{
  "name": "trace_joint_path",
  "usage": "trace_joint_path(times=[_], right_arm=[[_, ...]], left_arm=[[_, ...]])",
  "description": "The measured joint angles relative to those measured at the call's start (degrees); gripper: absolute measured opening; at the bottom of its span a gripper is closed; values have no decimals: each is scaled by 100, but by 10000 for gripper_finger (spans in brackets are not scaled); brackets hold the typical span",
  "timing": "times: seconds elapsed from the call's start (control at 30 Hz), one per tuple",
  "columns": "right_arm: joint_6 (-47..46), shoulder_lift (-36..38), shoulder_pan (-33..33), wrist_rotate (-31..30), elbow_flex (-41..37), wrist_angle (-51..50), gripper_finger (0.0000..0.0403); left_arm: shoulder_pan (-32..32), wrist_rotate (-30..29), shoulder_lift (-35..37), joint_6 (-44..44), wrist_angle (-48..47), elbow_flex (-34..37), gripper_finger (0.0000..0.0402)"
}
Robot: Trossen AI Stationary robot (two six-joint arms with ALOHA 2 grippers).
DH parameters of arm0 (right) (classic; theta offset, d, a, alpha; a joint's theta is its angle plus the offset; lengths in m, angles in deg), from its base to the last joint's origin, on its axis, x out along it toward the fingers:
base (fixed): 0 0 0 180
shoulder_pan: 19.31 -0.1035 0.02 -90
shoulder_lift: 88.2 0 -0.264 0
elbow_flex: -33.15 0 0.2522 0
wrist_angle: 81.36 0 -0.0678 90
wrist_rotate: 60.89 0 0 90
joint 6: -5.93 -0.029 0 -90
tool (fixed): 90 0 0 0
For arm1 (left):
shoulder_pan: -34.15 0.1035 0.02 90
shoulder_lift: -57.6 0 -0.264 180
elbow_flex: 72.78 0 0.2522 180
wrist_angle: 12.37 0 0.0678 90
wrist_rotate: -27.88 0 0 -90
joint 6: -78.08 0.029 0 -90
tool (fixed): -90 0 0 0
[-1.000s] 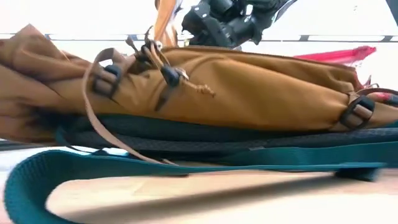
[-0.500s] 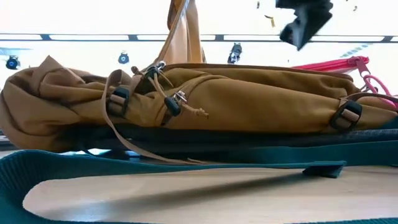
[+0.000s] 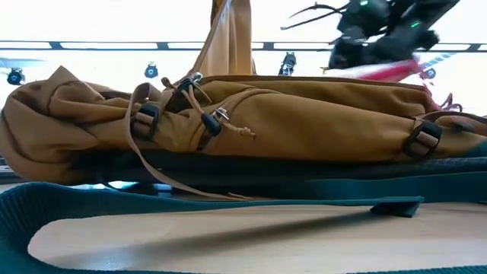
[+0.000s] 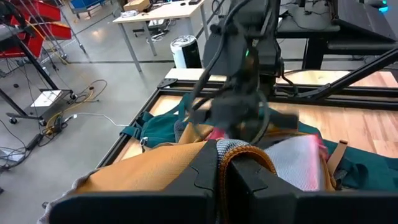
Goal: Unpack backpack
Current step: Adjust the zip bag in the brown backpack
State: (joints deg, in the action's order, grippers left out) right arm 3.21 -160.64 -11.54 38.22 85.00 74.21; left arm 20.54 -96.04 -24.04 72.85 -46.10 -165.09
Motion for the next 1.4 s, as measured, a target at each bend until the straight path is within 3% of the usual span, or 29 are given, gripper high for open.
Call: trace_joint_path(times=[0.13,0.27,0.37,0.57,0.87,1.07,1.13,1.3,1.4], right_arm=[[-39,-1389,-28,139,640,1395,0],[115,-2570,-152,293,1597,1616,0],[277,-2968,-285,170,2057,1608,0],[716,-2562,-255,-157,2086,1250,0],[1470,-1365,-214,-243,1960,-1521,0],[1890,-1024,-211,-1348,1767,-1909,4],[2087,-1021,-175,-1778,1648,-1882,19],[2036,-1346,-35,-1841,1313,-1215,93],[2031,-1657,4,-2215,1169,-883,138]], left_arm=[[-3,3,-158,-18,89,16,0],[1,3,-363,-18,89,16,0],[1,19,-410,-27,59,15,0],[-23,15,-359,-158,60,-1,0],[-24,596,-353,-479,-37,22,16],[-24,832,-563,-608,77,25,43],[-24,1011,-697,-700,96,25,54],[-78,1212,-928,-815,115,38,86],[-127,1230,-930,-933,182,38,106]])
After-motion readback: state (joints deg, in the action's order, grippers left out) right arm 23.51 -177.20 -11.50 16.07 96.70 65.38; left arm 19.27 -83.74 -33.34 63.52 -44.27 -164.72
